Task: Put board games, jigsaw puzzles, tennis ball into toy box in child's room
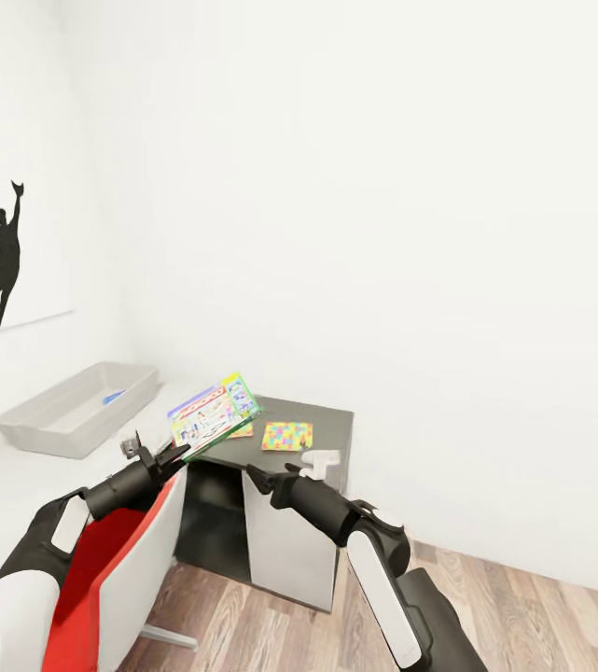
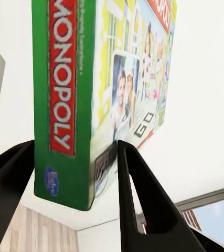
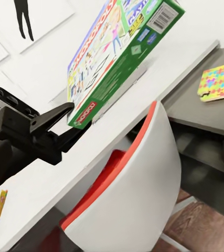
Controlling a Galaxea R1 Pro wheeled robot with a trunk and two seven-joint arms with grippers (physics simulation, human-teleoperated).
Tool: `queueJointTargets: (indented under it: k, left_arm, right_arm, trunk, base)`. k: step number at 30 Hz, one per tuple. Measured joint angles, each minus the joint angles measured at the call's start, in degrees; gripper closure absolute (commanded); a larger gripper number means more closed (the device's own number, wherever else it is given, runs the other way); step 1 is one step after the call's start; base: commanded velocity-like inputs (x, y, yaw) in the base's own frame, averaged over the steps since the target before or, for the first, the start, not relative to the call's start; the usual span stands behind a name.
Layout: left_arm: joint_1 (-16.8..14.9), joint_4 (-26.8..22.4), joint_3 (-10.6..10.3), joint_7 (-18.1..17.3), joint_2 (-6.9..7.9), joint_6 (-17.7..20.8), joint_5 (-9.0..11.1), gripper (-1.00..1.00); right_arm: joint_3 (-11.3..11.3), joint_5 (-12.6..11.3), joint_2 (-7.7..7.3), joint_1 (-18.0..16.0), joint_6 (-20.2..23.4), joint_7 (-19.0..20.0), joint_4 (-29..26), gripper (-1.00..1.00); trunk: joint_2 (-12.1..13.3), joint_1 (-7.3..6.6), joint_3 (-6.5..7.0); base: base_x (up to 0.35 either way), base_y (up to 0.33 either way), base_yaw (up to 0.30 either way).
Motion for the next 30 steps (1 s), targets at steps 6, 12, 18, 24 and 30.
queueJointTargets:
  k: [6, 12, 18, 24, 30]
  left_arm:
    - [-0.01, 0.00, -0.01, 0.00, 0.00, -0.04, -0.07, 1.00]
    - [0.00, 0.01, -0.01, -0.08, 0.00, -0.07, -0.13, 1.00]
    - [-0.01, 0.01, -0.01, -0.09, 0.00, -0.04, -0.13, 1.00]
    - [-0.01, 0.00, 0.01, -0.08, 0.00, 0.10, 0.10, 1.00]
    - [0.00, 0.00, 0.02, -0.08, -0.01, 0.14, 0.12, 1.00]
  right_arm:
    - [0.05, -0.01, 0.00, 0.00, 0.00, 0.00, 0.00, -1.00]
    - [0.42, -0.02, 0.00, 0.00, 0.00, 0.00, 0.00, -1.00]
    - [1.82, 0.01, 0.00, 0.00, -0.07, -0.07, 0.06, -1.00]
    - [2.00, 0.07, 0.00, 0.00, -0.50, -0.02, 0.08, -1.00]
    - [2.05, 0.12, 0.00, 0.01, -0.51, 0.00, 0.08, -1.00]
  trunk:
    - [2.41, -1.32, 1.08]
    - [4.82, -2.64, 2.16]
    - [7.24, -3.96, 3.24]
    - [9.65, -5.28, 4.33]
    - [12.06, -6.60, 5.41]
  base:
    - [0.000, 0.000, 0.285]
    - [0.000, 0.000, 0.288]
    - [0.000, 0.000, 0.288]
    - [0.000, 0.000, 0.148]
    - [0.000, 0.000, 0.006]
